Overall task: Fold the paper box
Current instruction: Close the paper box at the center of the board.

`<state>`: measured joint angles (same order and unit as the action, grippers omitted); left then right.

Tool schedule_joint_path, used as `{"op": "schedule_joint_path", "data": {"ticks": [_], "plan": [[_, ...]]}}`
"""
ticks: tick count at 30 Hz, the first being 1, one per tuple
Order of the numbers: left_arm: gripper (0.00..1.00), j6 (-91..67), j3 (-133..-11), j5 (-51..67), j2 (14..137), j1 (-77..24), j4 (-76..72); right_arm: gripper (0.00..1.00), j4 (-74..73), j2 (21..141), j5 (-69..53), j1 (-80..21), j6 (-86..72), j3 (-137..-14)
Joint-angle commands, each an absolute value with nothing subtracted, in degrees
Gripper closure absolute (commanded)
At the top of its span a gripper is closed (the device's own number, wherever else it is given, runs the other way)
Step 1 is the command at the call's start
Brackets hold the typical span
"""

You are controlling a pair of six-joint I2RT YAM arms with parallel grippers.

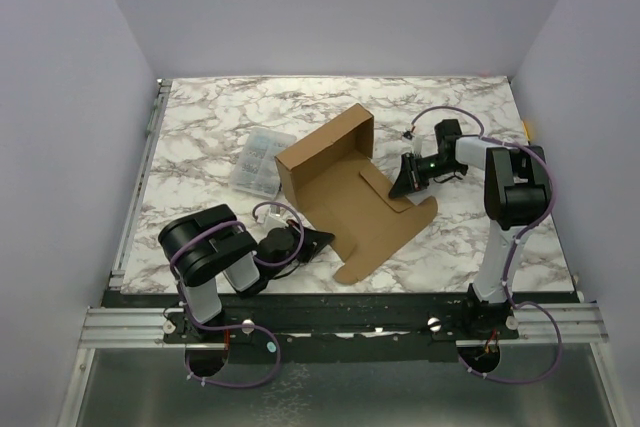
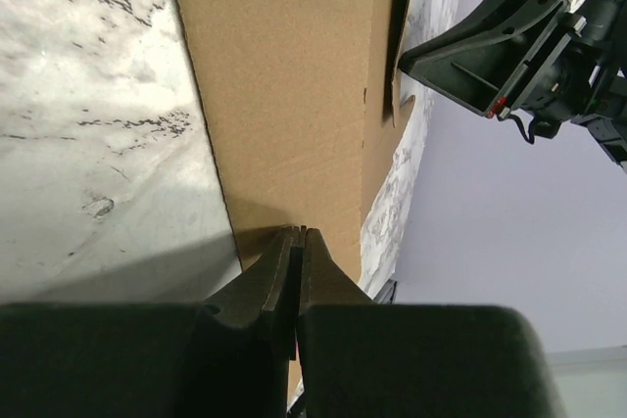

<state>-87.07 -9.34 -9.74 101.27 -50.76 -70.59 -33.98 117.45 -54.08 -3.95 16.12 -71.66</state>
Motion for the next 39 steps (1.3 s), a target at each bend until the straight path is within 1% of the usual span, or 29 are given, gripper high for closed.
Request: {"op": "schedule_joint_path", "data": {"ticks": [1, 6, 10, 14, 19, 22, 25, 28, 32, 35, 39], "plan": [[0.96, -84.3, -9.4, -13.3, 100.9, -50.7, -66.3, 0.79, -33.8, 115.7, -53.9, -4.7, 17.5, -69.5], [0.96, -82.2, -10.7, -12.6, 98.3, -50.6, -63.1, 0.79, -32.4, 114.6, -54.1, -4.7, 16.7, -68.8], [0.96, -80.9, -13.7, -12.2, 97.0, -50.7, -54.2, 0.79, -32.6, 118.2, -49.7, -4.7, 15.8, -68.6], [0.99, -82.0, -16.2, -13.5, 99.4, -50.6, -47.3, 0.79, -32.6, 121.4, -45.7, -4.7, 15.0, -68.3], [1.0, -83.2, -16.3, -14.8, 104.2, -50.6, -45.6, 0.79, -31.6, 121.7, -42.9, -4.7, 14.3, -67.9], [1.0, -82.2, -16.1, -14.8, 103.6, -50.6, -45.7, 0.79, -31.6, 120.7, -45.6, -4.7, 15.2, -67.9], [1.0, -79.0, -15.9, -14.7, 99.3, -50.6, -45.6, 0.79, -31.7, 117.9, -50.2, -4.6, 16.0, -68.1], [0.94, -75.6, -15.7, -13.8, 93.9, -50.5, -45.4, 0.78, -31.7, 115.7, -52.8, -4.6, 16.2, -67.6], [0.91, -72.4, -16.4, -10.0, 88.3, -50.6, -42.8, 0.78, -32.8, 117.0, -54.5, -4.1, 17.1, -67.7], [0.91, -71.4, -16.9, -5.8, 87.3, -50.6, -42.5, 0.78, -33.4, 118.0, -55.1, -3.8, 17.4, -68.1], [0.9, -71.1, -17.5, -2.8, 89.5, -51.1, -42.6, 0.78, -33.2, 118.1, -55.1, -3.9, 17.3, -68.2]]}}
